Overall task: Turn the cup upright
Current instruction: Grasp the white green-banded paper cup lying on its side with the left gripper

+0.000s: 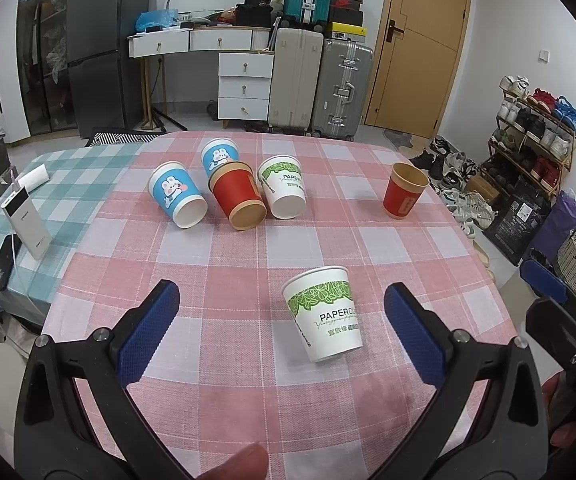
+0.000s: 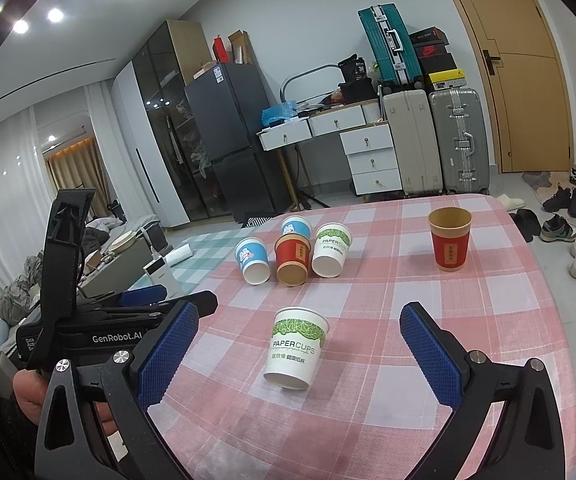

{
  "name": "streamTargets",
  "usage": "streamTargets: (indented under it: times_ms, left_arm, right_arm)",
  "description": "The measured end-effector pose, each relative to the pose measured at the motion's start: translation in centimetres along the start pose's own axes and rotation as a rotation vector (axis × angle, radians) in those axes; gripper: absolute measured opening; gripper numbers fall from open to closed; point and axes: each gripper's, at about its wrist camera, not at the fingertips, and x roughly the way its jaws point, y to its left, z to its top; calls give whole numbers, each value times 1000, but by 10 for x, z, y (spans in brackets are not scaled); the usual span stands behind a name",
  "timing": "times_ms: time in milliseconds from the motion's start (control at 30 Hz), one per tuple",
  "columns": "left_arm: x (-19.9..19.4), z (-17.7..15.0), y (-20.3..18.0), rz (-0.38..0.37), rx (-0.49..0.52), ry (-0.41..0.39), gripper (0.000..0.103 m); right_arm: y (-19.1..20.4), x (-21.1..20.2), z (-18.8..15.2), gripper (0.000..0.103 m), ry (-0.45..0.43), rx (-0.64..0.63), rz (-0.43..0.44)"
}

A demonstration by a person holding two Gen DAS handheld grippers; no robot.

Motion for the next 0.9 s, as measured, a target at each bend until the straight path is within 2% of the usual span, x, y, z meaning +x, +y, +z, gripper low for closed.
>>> streamTargets:
  times_ms: [167, 333, 533, 767, 833, 867, 900]
  left_arm:
    - [7, -4, -6, 5, 13, 22, 102]
    - [32, -4, -6, 0, 0, 89, 102]
    - [84, -7, -11, -22, -7, 218, 102]
    - [148, -10, -23, -43, -24, 332, 102]
    - [163, -12, -25, -46, -32, 369, 97]
    - [169, -13, -26, -70, -38, 385, 91]
    - [176, -14, -27, -84, -46, 407, 79]
  right_arm:
    - [-10, 0, -3, 103, 5, 22, -15]
    - [-23, 5, -7, 103, 17, 45, -36]
    - [-38, 11, -12, 103, 27, 77, -46]
    - [-55, 16, -16, 103, 36, 107, -48]
    - [-60, 17, -18, 103, 38, 121, -47]
    - [-62, 17, -18, 103, 39, 126, -46]
    - [-64, 16, -19, 103, 38, 131, -46]
